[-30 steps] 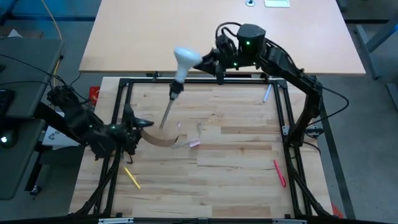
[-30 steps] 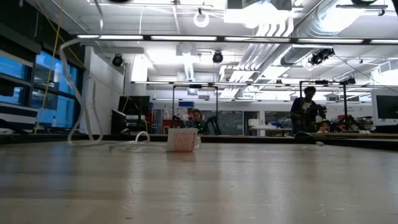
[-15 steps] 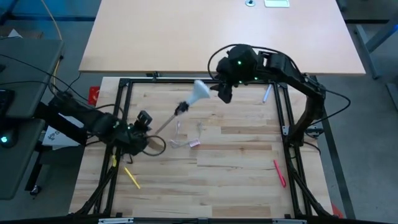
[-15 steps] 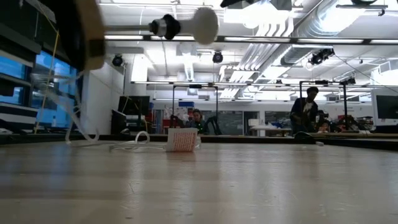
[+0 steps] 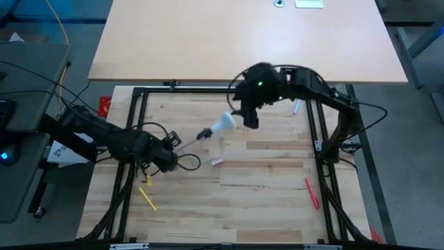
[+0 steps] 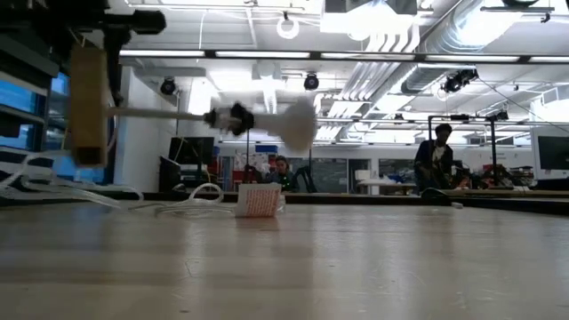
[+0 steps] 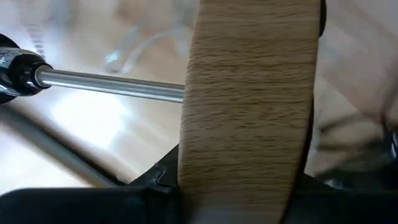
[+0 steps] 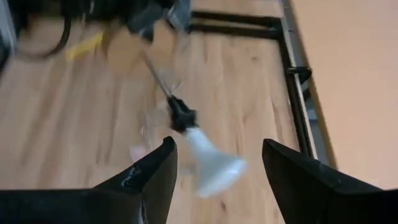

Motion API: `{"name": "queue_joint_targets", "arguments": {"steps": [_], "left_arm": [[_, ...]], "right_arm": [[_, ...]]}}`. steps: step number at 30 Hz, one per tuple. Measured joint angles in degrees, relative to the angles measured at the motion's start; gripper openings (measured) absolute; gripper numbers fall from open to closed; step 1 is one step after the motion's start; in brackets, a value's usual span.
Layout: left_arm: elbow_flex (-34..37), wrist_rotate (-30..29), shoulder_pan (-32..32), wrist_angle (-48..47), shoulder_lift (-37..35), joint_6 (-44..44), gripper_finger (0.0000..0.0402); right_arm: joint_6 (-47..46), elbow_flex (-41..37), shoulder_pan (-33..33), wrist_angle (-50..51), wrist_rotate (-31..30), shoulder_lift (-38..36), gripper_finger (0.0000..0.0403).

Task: Screw lightbulb
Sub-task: Remove the light bulb from the lamp holder

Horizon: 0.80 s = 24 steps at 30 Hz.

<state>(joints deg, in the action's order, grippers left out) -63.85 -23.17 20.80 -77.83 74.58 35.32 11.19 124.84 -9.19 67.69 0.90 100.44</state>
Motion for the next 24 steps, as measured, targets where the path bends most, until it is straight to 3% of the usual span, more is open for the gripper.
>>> {"name": "queue_joint_targets", "arguments": {"steps": [3,6,12,19,24], "left_arm": [[0.2,1.5,-1.0,0.6,0.7,11.2,0.0107],[0.0,1.6,-2.1,2.7,0.7,15.4,0.0107],[0.1,-2.7,-1.7,2.7,0.3,21.6,0.0107],[0.0,-6.8,0.5,5.4,0.2,24.9,0.0107],[0.0,-8.5,3.1,6.1,-0.4,26.5,0.0107]], "right_arm": [[6.4,0.0,2.0,3.8,-0.4,2.1,0.0227],[5.3,0.0,3.4,9.6,1.5,5.5,0.0227],[0.0,0.0,2.5,13.8,21.6,13.2,0.0227],[-11.7,0.0,-1.9,9.3,38.5,17.7,0.0227],[-14.3,0.0,-5.9,9.1,49.4,20.4,0.0227]]}}
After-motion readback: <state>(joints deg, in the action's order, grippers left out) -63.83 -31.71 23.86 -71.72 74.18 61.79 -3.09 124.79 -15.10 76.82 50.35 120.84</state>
